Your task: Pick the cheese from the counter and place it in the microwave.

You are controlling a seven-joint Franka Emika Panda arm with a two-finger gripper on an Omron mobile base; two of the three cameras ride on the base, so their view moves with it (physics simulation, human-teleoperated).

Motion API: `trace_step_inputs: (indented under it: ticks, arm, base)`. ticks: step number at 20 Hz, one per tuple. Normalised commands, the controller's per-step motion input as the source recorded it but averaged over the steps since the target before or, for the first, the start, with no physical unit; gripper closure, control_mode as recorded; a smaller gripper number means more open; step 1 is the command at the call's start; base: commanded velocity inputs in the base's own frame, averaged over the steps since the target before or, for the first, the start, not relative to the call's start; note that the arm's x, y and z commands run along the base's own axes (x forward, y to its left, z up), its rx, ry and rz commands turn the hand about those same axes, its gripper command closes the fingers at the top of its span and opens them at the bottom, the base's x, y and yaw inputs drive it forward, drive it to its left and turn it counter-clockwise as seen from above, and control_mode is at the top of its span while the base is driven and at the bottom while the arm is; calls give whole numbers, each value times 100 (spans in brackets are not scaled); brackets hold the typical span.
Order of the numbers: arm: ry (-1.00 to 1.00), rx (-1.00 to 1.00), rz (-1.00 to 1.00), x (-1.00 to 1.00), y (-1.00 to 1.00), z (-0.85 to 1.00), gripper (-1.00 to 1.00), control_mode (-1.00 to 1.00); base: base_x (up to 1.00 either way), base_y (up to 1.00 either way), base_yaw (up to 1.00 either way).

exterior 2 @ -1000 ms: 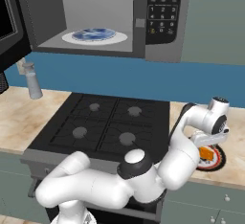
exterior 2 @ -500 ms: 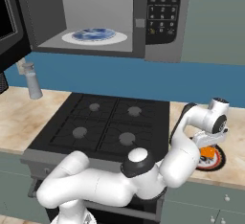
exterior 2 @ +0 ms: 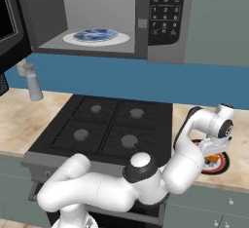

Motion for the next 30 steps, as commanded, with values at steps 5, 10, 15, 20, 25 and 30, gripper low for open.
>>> trace_step_inputs:
  ticks: [5, 10, 15, 20, 25, 30]
  arm:
    - [0, 10, 4, -13, 0, 0, 100, -100]
    - [-1, 10, 3, -22, 0, 1, 100, -100]
    - [0, 10, 3, -72, 14, 48, 100, -100]
    - [0, 4, 0, -90, 44, 79, 100, -100]
    - [-2, 5, -12, -83, 96, 52, 100, -100]
    - [-15, 2, -30, -70, 100, 29, 100, -100]
  base:
    - [0, 0, 0]
    - [0, 0, 0]
    - [0, 0, 0]
    - [0, 0, 0]
    - [0, 0, 0]
    - [0, 0, 0]
